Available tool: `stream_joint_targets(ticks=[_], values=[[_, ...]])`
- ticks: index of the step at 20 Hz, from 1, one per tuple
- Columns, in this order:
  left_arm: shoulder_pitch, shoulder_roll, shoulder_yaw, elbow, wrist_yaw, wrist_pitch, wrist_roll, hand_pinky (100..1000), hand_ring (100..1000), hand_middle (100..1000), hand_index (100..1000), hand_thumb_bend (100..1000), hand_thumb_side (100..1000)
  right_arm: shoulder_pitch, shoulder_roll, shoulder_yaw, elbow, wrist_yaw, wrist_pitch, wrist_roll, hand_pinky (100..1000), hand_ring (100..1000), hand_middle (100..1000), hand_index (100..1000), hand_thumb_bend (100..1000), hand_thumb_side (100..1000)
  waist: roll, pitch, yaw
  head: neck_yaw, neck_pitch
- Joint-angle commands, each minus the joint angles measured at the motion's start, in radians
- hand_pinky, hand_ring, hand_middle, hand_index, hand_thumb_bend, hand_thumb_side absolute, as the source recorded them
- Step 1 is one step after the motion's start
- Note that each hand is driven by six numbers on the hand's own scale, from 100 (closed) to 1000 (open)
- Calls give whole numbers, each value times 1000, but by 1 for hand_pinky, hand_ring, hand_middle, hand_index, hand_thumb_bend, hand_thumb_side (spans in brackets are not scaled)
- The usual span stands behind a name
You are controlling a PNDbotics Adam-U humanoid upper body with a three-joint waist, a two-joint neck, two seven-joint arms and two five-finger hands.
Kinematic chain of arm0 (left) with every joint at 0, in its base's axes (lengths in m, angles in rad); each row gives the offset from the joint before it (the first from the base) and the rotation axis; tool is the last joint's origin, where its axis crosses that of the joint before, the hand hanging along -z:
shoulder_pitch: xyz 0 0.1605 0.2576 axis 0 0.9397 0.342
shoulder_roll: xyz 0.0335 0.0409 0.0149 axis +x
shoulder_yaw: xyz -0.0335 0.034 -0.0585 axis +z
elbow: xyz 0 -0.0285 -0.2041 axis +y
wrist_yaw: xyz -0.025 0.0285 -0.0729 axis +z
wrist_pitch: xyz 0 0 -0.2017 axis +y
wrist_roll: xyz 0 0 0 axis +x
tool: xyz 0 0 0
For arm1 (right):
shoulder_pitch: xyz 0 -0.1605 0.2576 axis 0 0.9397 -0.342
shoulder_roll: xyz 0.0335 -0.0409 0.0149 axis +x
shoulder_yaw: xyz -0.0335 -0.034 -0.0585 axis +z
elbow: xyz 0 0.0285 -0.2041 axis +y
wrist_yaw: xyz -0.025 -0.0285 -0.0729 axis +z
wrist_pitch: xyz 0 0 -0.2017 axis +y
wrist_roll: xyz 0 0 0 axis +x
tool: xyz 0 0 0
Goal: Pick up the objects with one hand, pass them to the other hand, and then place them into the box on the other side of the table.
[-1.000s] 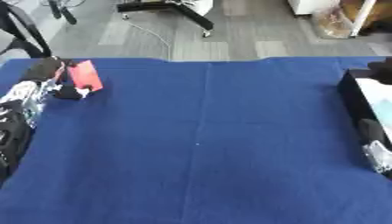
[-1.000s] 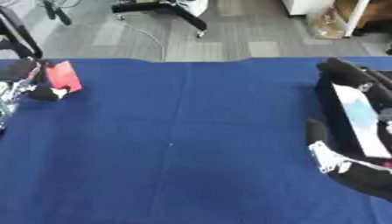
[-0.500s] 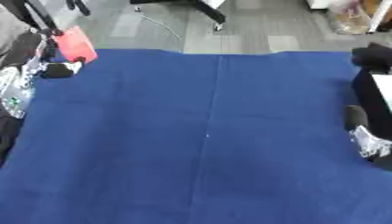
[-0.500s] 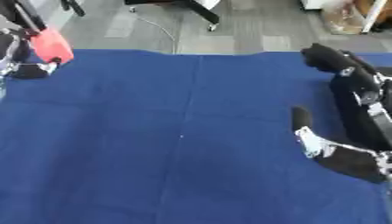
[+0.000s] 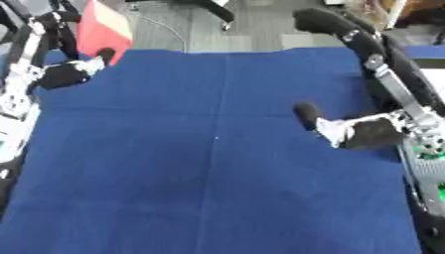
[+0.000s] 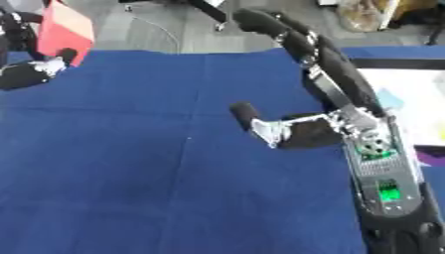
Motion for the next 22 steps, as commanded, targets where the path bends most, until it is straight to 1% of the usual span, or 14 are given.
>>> stream_joint_targets(ticks=[1, 5, 8, 11, 13, 16, 19, 22], values=[[-10, -78, -24, -89, 55, -11, -66, 398, 347, 308, 423, 491, 287, -37, 7, 14, 39, -34, 36, -5, 859, 865, 907, 993, 307, 557, -5, -31, 3, -16, 12], [-16, -149, -54, -122, 65, -44, -126, 412, 354, 314, 429, 490, 302, -71, 30, 22, 68, -105, 160, -19, 839, 850, 897, 981, 316, 570, -8, -32, 9, -28, 12], [-25, -167, -80, -129, 53, -70, -159, 424, 361, 320, 437, 485, 314, -90, 39, 29, 67, -159, 246, -6, 828, 839, 893, 974, 330, 571, -7, -30, 12, -36, 12], [-35, -171, -106, -129, 29, -97, -187, 430, 362, 320, 437, 474, 320, -102, 43, 31, 65, -197, 313, 16, 822, 835, 890, 971, 336, 568, -8, -30, 14, -47, 12], [-43, -172, -121, -129, 8, -115, -201, 434, 364, 321, 439, 469, 327, -109, 44, 31, 64, -206, 346, 26, 819, 834, 888, 970, 345, 566, -10, -32, 14, -52, 11], [-48, -173, -136, -128, -26, -138, -212, 440, 366, 323, 442, 460, 337, -115, 46, 29, 62, -202, 378, 34, 816, 832, 885, 968, 360, 561, -12, -34, 14, -57, 11], [-50, -172, -150, -121, -64, -158, -216, 444, 367, 325, 444, 453, 342, -117, 46, 29, 64, -190, 404, 37, 812, 830, 884, 967, 377, 558, -13, -36, 14, -62, 10], [-55, -173, -159, -108, -92, -173, -215, 446, 368, 325, 445, 449, 343, -119, 47, 35, 66, -180, 418, 52, 812, 832, 886, 968, 389, 561, -14, -38, 14, -64, 9]])
